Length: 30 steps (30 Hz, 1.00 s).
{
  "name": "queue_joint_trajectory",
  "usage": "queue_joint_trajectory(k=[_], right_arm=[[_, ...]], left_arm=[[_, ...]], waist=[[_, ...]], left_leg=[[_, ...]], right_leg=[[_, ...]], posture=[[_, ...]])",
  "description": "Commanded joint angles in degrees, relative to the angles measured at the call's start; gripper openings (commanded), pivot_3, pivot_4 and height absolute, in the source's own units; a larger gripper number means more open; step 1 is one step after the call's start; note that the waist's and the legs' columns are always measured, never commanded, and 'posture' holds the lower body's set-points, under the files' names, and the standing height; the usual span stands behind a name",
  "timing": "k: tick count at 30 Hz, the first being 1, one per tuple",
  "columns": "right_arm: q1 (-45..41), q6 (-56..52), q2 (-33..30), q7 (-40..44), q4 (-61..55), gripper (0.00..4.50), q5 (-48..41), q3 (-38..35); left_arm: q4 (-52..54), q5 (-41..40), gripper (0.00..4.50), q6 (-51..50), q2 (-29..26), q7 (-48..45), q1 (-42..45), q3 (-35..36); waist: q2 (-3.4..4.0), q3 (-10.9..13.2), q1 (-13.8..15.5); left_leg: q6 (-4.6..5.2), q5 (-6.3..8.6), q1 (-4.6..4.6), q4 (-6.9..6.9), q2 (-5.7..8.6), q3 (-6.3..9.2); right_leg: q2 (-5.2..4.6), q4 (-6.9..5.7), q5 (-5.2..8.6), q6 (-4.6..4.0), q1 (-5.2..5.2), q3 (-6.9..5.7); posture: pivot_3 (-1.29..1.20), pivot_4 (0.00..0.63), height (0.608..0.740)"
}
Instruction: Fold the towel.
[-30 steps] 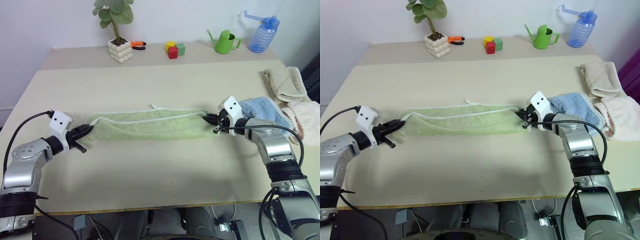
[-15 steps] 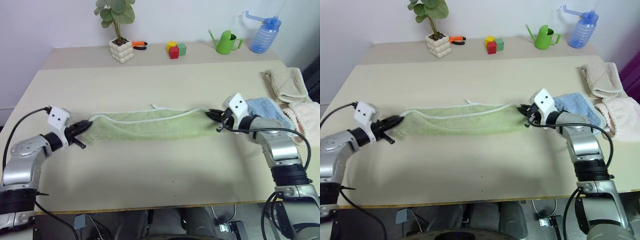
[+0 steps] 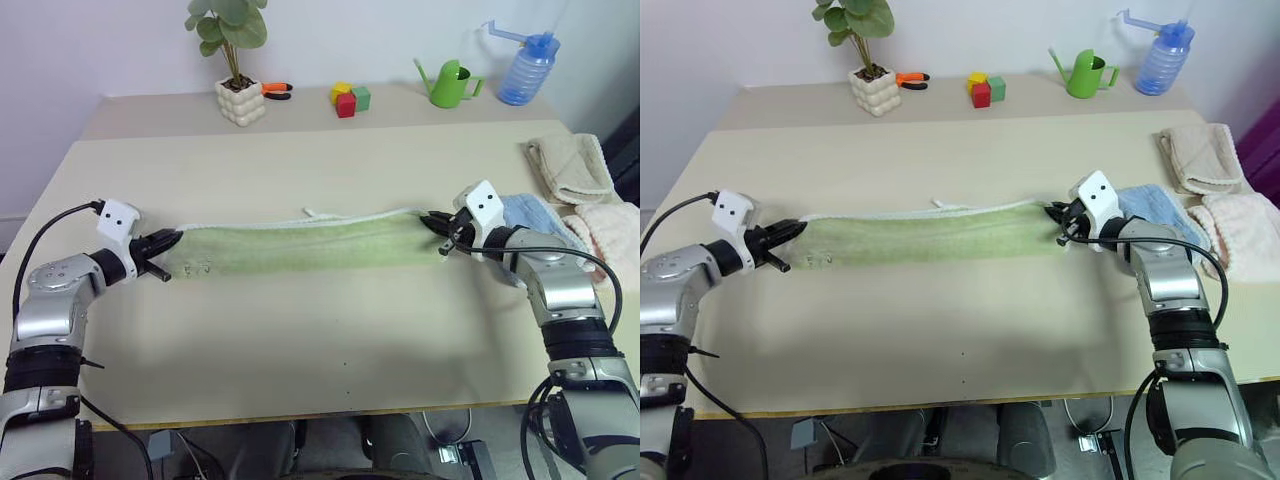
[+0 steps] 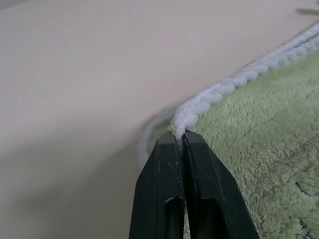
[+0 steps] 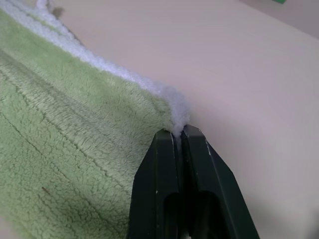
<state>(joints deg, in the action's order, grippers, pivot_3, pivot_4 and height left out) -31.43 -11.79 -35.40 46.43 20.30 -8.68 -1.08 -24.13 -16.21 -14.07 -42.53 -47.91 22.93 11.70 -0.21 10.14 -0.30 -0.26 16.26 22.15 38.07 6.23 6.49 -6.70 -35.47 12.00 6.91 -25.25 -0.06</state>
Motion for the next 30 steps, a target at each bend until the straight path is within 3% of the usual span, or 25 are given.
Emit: queue_joint_trajectory(k=[1,8,12,16,26,30], right_arm=[[-1.89,2.3,0.19,-0.24,1.52,0.02,0.53,-0.44],[-2.68,3.13,0.99,-0.45,3.29,0.02,0.92,-0.23],[-2.26,2.88,1.14,-1.09,2.59,1.36,0.95,-0.49],[-0.9,-0.21,0.15,-3.91,-2.65,3.39,-0.51,-3.13],[8.56,-28.45,0.43,-9.21,-28.26,3.39,-19.77,-17.68],[18.71,-44.42,4.24,-14.25,-40.8,3.39,-33.72,-24.33]], left_arm=[[-2.7,0.99,0.0,1.95,0.2,0.07,2.15,-0.12],[-6.1,1.37,0.0,1.7,1.25,0.63,3.8,-0.32],[-5.94,0.56,1.36,0.53,1.35,0.75,2.82,0.55],[-4.05,0.38,3.46,1.07,1.15,4.55,0.3,3.37],[15.03,-9.19,3.46,-7.57,3.43,9.6,-10.44,13.61],[29.04,-10.52,3.46,-9.29,5.99,9.98,-12.14,9.05]], waist=[[0.0,0.0,-0.31],[0.0,0.0,-0.52],[0.0,0.0,-0.52],[0.0,0.0,-0.5],[0.0,0.0,-0.18],[-0.15,-0.1,0.73]], left_leg=[[0.0,0.0,0.0,0.0,0.0,0.0],[0.0,0.0,0.01,0.0,0.0,0.0],[0.0,0.0,0.01,0.0,0.0,0.0],[-0.01,0.0,0.01,0.0,0.0,0.0],[0.16,0.09,0.09,0.02,-0.01,0.05],[0.22,0.14,0.12,-0.02,-0.05,0.16]], right_leg=[[0.0,0.0,0.0,0.0,0.0,0.0],[0.0,-0.01,0.0,0.0,-0.02,0.0],[0.0,-0.01,0.0,0.0,-0.03,0.01],[0.0,-0.02,0.0,0.0,-0.05,0.02],[-0.04,-0.04,-0.01,0.01,-0.07,0.03],[-0.04,0.06,0.0,0.0,-0.02,0.02]], posture=[[0.0,0.15,0.732],[0.0,0.15,0.732],[0.0,0.15,0.732],[0.0,0.15,0.732],[0.0,0.15,0.732],[0.0,0.15,0.732]])
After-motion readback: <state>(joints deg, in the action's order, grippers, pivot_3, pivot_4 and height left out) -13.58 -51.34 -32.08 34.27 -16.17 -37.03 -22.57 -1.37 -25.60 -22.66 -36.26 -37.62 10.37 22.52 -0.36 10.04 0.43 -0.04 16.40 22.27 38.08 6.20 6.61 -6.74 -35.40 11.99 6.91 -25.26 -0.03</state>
